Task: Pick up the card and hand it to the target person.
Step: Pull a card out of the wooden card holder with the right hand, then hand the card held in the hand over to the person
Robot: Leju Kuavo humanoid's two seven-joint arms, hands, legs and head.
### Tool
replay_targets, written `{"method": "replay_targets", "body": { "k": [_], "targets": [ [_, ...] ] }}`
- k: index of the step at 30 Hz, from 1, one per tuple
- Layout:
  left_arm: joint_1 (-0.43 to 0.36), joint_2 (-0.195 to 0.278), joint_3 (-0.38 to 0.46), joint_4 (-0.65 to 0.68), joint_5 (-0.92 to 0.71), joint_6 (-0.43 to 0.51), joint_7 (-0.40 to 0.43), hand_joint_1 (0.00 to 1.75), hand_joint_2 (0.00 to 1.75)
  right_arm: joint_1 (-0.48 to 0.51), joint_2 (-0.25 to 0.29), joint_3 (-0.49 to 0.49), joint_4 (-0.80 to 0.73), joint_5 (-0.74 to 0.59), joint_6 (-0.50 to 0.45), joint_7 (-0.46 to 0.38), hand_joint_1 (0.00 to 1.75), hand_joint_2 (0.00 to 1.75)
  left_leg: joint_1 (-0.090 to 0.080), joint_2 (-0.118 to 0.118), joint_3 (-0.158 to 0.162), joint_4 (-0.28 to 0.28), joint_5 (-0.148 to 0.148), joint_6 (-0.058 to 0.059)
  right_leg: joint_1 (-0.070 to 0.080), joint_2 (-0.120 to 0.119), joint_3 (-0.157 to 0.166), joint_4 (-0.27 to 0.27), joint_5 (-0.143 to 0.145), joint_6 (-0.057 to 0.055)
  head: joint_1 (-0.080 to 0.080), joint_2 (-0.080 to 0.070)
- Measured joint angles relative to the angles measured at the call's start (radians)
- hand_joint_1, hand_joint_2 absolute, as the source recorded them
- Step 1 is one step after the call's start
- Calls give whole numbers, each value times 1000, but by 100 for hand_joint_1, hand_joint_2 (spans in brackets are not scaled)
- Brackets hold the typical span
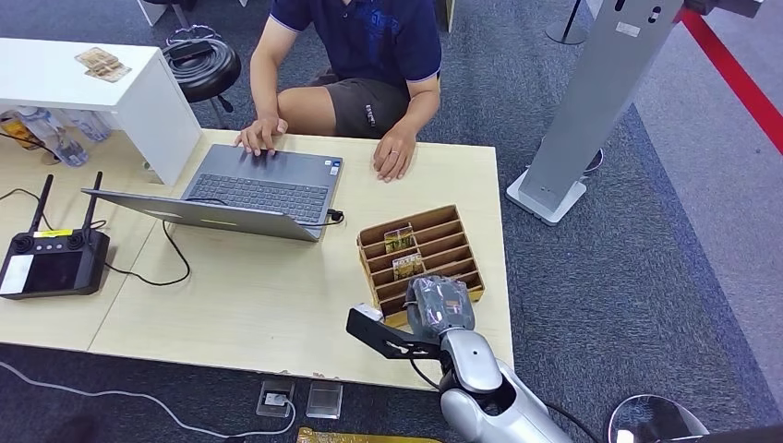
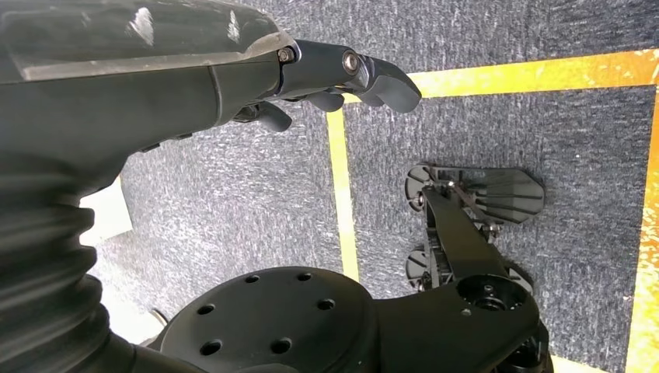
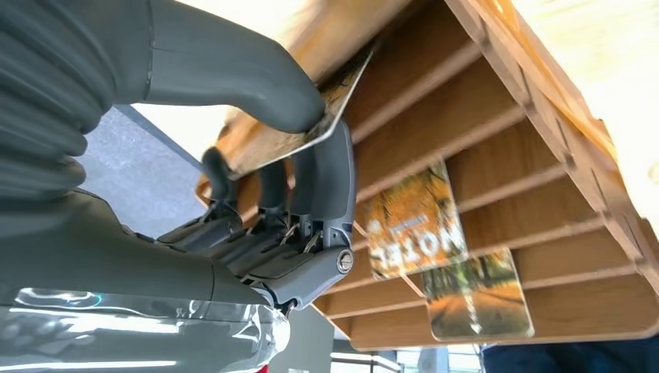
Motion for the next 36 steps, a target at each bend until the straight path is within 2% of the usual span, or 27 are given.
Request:
{"method": "replay_targets", "body": {
  "k": [18,26,31,36],
  "targets": [
    [0,0,0,0,6,-6,-15,0,175,1,-4,0,-10,7,-12,-1,175,175,0,0,0,0,0,0,0,0,0,0,0,0,0,0],
    [2,0,0,0,11,-9,-17,0,175,-15,-26,-11,-112,51,-16,4,175,175,0,0,0,0,0,0,0,0,0,0,0,0,0,0],
    [3,0,0,0,10,-8,-21,0,175,-90,-41,-23,-213,71,-6,-13,175,175,0,1,0,0,0,0,0,0,0,0,0,0,1,0],
    [2,-2,0,0,10,-3,-21,0,175,-255,-27,-15,-231,18,17,-60,175,175,0,1,0,0,1,0,0,1,0,1,0,0,0,0]
  ]
}}
